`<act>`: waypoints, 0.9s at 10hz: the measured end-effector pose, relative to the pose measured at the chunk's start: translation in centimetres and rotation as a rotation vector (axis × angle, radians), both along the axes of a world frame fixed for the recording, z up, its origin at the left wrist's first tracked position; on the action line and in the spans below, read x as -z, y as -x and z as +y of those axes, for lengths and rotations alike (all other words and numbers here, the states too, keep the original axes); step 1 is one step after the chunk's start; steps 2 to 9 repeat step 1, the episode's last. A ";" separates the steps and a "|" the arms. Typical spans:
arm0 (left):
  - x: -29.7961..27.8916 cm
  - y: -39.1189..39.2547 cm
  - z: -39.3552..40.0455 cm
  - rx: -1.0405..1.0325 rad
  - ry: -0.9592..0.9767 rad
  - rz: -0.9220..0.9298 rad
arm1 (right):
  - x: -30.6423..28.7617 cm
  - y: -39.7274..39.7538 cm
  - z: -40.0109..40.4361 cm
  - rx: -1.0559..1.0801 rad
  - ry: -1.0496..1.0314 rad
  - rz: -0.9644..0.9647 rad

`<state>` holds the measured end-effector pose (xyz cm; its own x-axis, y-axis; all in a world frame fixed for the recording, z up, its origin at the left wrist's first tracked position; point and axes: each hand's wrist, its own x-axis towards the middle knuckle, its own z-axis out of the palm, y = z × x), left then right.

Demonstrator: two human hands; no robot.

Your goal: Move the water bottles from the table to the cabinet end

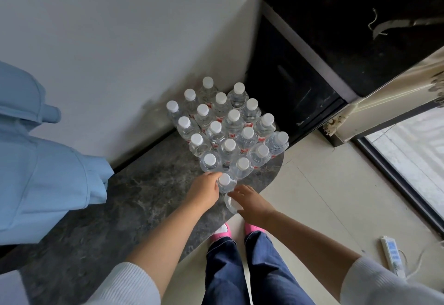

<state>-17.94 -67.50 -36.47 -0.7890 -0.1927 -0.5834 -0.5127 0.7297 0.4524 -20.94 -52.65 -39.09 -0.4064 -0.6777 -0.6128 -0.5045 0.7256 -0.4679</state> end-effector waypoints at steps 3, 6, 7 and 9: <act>0.0 0.0 1.2 0.064 0.133 0.101 | -1.0 -0.1 1.1 0.114 0.055 0.021; 0.0 0.0 1.2 0.064 0.133 0.101 | -1.0 -0.1 1.1 0.114 0.055 0.021; 0.0 0.0 1.2 0.064 0.133 0.101 | -1.0 -0.1 1.1 0.114 0.055 0.021; 0.0 0.0 1.2 0.064 0.133 0.101 | -1.0 -0.1 1.1 0.114 0.055 0.021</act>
